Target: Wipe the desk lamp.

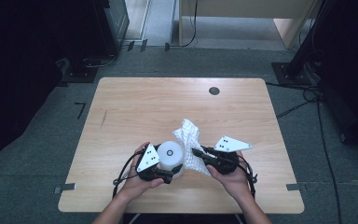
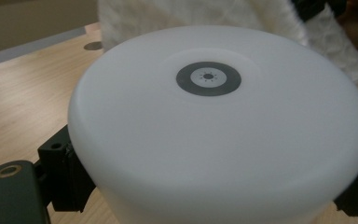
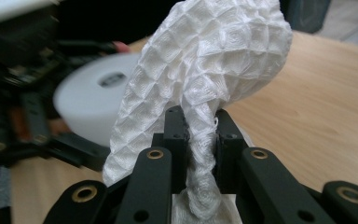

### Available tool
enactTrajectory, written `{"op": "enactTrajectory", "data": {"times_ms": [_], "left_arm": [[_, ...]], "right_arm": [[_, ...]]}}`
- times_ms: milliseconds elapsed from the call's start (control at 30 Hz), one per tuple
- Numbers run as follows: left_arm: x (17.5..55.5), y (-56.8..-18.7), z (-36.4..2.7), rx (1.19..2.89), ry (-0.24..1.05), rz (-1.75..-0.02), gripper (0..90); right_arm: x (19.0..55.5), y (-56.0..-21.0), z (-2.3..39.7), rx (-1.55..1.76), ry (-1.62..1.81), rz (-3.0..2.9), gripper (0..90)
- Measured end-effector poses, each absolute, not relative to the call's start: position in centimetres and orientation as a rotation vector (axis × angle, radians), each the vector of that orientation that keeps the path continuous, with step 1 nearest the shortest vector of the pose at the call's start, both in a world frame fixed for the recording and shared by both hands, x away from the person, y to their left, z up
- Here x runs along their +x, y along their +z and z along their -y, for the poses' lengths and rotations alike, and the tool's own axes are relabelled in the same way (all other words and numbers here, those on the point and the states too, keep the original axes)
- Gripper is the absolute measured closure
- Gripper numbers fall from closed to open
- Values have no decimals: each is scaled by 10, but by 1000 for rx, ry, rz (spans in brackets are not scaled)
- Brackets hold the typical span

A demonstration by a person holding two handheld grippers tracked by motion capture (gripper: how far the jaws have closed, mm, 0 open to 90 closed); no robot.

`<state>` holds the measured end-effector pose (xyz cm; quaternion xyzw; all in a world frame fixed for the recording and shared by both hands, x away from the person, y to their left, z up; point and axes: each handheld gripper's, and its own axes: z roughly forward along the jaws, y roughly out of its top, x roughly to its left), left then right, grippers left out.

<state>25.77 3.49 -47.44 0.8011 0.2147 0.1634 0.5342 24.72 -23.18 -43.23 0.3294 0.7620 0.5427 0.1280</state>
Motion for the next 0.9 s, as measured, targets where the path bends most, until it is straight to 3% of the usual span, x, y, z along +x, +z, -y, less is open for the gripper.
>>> {"op": "enactTrajectory", "data": {"times_ms": [133, 567, 700, 900], "left_arm": [[257, -472, -34, 1910, 383, -489, 82], [256, -465, -35, 1869, 363, -465, 83], [257, -468, -34, 1882, 368, -465, 84], [257, -470, -31, 1888, 375, -464, 84]], "right_arm": [[245, -431, 224, 980, 1651, -2248, 789], [260, -481, 207, 1100, 1310, -2431, 790], [258, -469, 213, 1087, 1351, -2382, 790], [244, -422, 230, 1005, 1567, -2210, 790]]}}
